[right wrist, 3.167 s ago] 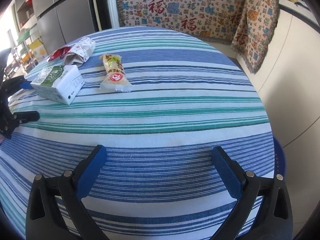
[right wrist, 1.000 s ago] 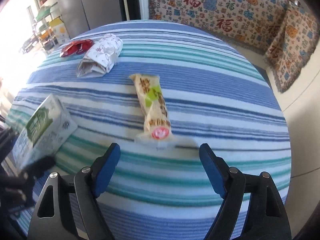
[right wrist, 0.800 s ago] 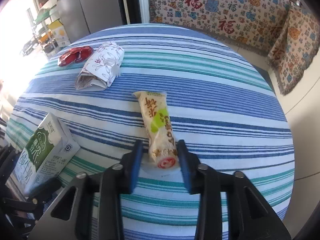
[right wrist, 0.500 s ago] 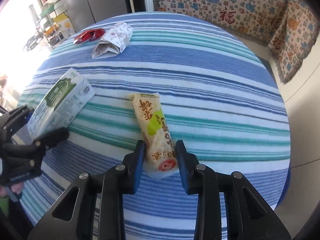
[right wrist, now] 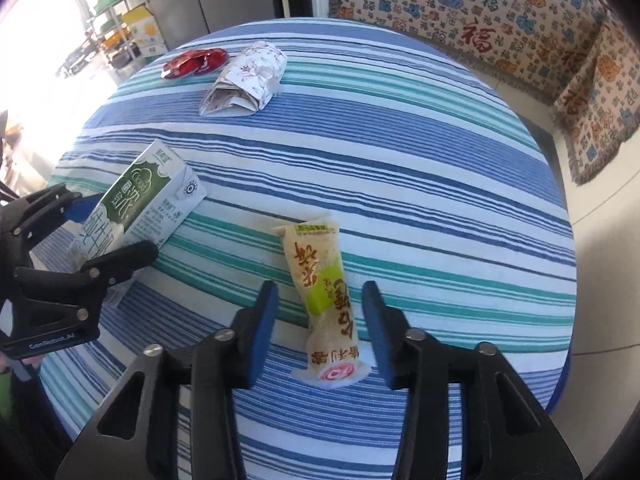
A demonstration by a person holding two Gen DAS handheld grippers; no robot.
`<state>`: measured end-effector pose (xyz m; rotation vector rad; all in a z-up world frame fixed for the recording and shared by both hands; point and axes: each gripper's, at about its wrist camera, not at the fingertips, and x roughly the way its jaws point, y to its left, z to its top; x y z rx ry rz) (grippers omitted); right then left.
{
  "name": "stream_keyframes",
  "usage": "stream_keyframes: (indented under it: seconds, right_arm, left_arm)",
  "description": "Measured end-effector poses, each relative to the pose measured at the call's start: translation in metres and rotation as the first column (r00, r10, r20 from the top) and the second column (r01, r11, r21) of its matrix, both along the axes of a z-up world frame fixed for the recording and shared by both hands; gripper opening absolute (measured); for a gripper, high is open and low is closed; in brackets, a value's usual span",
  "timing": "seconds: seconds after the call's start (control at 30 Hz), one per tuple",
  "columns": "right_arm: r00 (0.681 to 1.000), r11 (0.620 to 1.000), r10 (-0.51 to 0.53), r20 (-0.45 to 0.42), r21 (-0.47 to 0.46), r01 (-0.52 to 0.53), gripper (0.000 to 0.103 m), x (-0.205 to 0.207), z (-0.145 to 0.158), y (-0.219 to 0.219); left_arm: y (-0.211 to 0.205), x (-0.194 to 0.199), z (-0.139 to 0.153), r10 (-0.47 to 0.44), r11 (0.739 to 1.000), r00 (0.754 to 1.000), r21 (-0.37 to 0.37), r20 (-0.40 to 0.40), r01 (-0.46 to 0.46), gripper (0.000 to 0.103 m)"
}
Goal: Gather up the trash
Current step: 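Grasp the cream snack bar with the right tool while the left tool holds the carton, then carry the carton and snack bar over the blue wastebasket and open both tools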
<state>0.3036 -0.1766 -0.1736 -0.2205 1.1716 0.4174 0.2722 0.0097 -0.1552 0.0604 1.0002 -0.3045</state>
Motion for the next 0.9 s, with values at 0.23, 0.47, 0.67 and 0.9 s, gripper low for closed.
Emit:
stream_keyframes:
  seconds: [0.23, 0.47, 0.67, 0.9]
  right_arm:
    - [0.997, 0.993, -0.071, 0.028, 0.098, 0.068, 0.014, -0.012, 0.014, -0.027]
    - [0.993, 0.974, -0.119, 0.017, 0.197, 0.113, 0.014, -0.025, 0.028, -0.066]
    - [0.985, 0.962, -0.170, 0.032, 0.224, 0.159, 0.014, -0.041, 0.038, -0.105]
    - [0.964, 0.942, -0.260, 0.061, 0.236, 0.239, 0.014, -0.058, 0.045, -0.171]
  left_arm:
    - [0.000, -0.007, 0.005, -0.006, 0.999, 1.000, -0.045, 0.020, 0.007, 0.048]
    - [-0.029, -0.016, 0.025, -0.045, 0.993, 0.998, -0.108, 0.049, 0.050, 0.048]
    - [-0.077, -0.019, 0.035, -0.101, 0.988, 0.993, -0.115, 0.061, 0.107, 0.048]
    - [-0.137, -0.021, 0.045, -0.158, 0.977, 0.985, -0.132, 0.067, 0.165, 0.048]
